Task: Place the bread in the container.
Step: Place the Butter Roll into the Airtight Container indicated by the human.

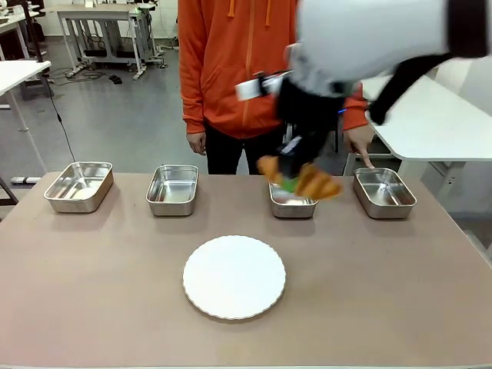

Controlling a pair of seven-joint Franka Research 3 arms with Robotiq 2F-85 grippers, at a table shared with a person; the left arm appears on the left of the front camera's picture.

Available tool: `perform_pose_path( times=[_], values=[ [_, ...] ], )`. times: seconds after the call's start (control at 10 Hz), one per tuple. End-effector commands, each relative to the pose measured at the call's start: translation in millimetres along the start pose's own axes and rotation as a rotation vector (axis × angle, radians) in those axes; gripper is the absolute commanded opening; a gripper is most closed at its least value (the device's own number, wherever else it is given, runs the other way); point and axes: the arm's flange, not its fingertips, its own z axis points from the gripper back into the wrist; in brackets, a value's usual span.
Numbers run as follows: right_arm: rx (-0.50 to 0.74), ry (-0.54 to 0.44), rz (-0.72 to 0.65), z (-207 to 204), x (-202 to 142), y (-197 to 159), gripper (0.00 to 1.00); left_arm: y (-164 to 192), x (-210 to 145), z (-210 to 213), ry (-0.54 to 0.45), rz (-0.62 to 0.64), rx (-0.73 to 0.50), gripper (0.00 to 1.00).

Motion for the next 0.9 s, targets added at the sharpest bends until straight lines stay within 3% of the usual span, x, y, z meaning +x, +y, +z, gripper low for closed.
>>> perform_pose_path(
  times=[0.0,0.1,0.3,0.4,0.8],
  values=[
    [-0.059,-0.012,-0.375,-4,-34,-47,0.41,-1,0,1,-0.014,-0.013,-0.008,1.00],
    [-0.081,-0.002,-0.515,-3,-50,-76,0.41,-1,0,1,-0.014,-0.013,-0.008,1.00],
    [-0.066,-0.016,-0.622,-9,-70,-125,0.41,-1,0,1,-0.014,-0.013,-0.008,1.00],
    [-0.069,-0.016,-0.608,-15,-72,-136,0.41,-1,0,1,-0.014,-0.013,-0.008,1.00],
    [-0.040,0.001,-0.556,-2,-75,-125,0.41,-1,0,1,-0.014,-0.013,-0.008,1.00]
  ],
)
